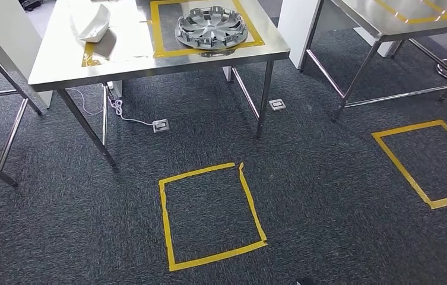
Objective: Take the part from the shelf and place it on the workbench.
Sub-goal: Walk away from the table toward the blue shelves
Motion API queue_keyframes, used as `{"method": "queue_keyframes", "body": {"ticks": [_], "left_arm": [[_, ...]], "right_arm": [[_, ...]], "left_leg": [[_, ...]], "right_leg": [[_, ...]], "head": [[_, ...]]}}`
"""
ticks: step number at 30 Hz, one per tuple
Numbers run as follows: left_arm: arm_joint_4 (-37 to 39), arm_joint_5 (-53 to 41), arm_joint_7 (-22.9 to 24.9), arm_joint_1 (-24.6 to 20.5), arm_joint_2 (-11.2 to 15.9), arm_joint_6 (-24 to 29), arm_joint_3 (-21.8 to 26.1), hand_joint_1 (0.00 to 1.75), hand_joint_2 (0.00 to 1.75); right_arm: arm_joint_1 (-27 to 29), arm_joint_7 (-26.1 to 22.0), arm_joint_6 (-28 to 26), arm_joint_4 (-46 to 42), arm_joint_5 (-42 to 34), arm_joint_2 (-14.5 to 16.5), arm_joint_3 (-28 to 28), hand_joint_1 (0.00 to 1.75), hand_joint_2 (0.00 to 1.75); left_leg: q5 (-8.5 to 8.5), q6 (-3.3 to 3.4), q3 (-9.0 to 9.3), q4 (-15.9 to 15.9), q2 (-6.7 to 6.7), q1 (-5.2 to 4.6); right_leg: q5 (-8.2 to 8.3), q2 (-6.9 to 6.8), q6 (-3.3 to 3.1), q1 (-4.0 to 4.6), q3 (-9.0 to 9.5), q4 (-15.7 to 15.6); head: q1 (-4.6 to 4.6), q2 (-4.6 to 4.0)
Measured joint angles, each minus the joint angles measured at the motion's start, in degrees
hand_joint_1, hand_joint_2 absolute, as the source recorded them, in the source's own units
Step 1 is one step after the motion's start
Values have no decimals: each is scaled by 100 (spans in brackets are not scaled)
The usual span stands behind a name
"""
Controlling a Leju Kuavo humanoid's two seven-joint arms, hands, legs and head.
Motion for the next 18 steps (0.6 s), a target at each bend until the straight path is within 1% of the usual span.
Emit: {"method": "queue_keyframes", "body": {"ticks": [1, 2, 3, 4, 5, 6, 7, 9, 10, 11, 12, 13, 15, 16, 17, 18], "left_arm": [[2, 36, -40, 9, -15, -37, 70, 0, 175], [5, 55, -39, 14, -22, -68, 123, 0, 175], [8, 65, -6, 16, -32, -95, 166, 0, 175], [13, 65, 56, 18, -37, -105, 199, 0, 175], [18, 65, 126, 25, -46, -97, 226, 0, 175], [22, 65, 191, 42, -56, -78, 246, 0, 175], [26, 76, 245, 67, -65, -55, 259, 0, 175], [28, 120, 290, 140, -84, -32, 267, 0, 175], [32, 154, 286, 193, -92, -31, 266, 0, 175], [40, 188, 271, 254, -102, -37, 266, 0, 175], [53, 224, 252, 323, -112, -48, 265, 0, 175], [68, 258, 229, 394, -120, -62, 264, 0, 175], [90, 322, 182, 517, -127, -89, 256, 0, 175], [96, 357, 154, 572, -129, -103, 244, 0, 175], [99, 389, 124, 619, -131, -118, 225, 0, 175], [100, 428, 97, 661, -133, -135, 199, 0, 175]], "right_arm": [[-13, 16, -13, 0, -1, -3, -3, 0, 175], [-24, 30, -22, 0, 2, -3, -6, 0, 175], [-30, 41, -24, 0, 5, -4, -8, 0, 175], [-33, 39, -20, 1, 14, -3, -10, 0, 175], [-39, 39, -18, 0, 31, -4, -10, 0, 175], [-42, 41, -19, -3, 46, -4, -4, 0, 175], [-39, 43, -26, -16, 47, -10, 27, 0, 175], [-19, 56, -46, -79, -57, -28, 163, 0, 175], [-12, 73, -56, -133, -163, -39, 263, 0, 175], [-10, 97, -63, -198, -292, -47, 364, 0, 175], [-15, 123, -70, -274, -427, -55, 467, 0, 175], [-23, 144, -75, -353, -562, -62, 571, 0, 175], [-35, 163, -97, -509, -829, -73, 788, 0, 175], [-39, 164, -115, -578, -969, -81, 908, 0, 175], [-42, 156, -134, -640, -1113, -89, 1030, 0, 175], [-41, 144, -150, -694, -1262, -99, 1154, 0, 175]], "left_leg": [[39, -36, -28, 20, -1, -3], [76, -71, -34, 25, 0, -3], [114, -107, -26, 14, 0, 0], [144, -142, -21, 0, -1, 6], [112, -174, -42, 26, -4, 16], [-9, -204, -87, 130, -8, 22], [-213, -231, -164, 345, -10, 31], [-704, -275, -375, 1037, -12, 39], [-847, -291, -448, 1360, -12, 41], [-884, -297, -442, 1526, -12, 42], [-824, -294, -326, 1479, -12, 42], [-701, -283, -101, 1210, -11, 43], [-530, -230, 449, 410, -13, 34], [-492, -196, 623, 135, -15, 23], [-497, -157, 709, -17, -18, 9], [-485, -132, 718, -51, -21, -1]], "right_leg": [[-88, 4, -30, 14, 217, -341], [-186, 9, -66, 30, 321, -536], [-196, 10, -108, 44, 338, -603], [-160, 0, -151, 40, 313, -608], [-118, -13, -198, 34, 293, -614], [-71, -29, -244, 27, 267, -627], [-25, -44, -279, 18, 236, -636], [40, -63, -310, 23, 156, -629], [68, -71, -311, 26, 111, -621], [93, -76, -308, 27, 66, -609], [112, -78, -300, 27, 28, -595], [128, -77, -289, 27, -2, -580], [147, -80, -256, 29, -36, -553], [158, -85, -229, 32, -44, -545], [172, -90, -196, 34, -51, -542], [178, -93, -176, 46, -60, -537]], "head": [[6, 0], [12, 0], [18, 0], [24, 0], [25, 0], [20, 0], [14, 0], [3, 0], [3, 0], [3, 0], [2, 0], [2, 0], [4, 0], [7, 0], [6, 0], [7, 0]]}}
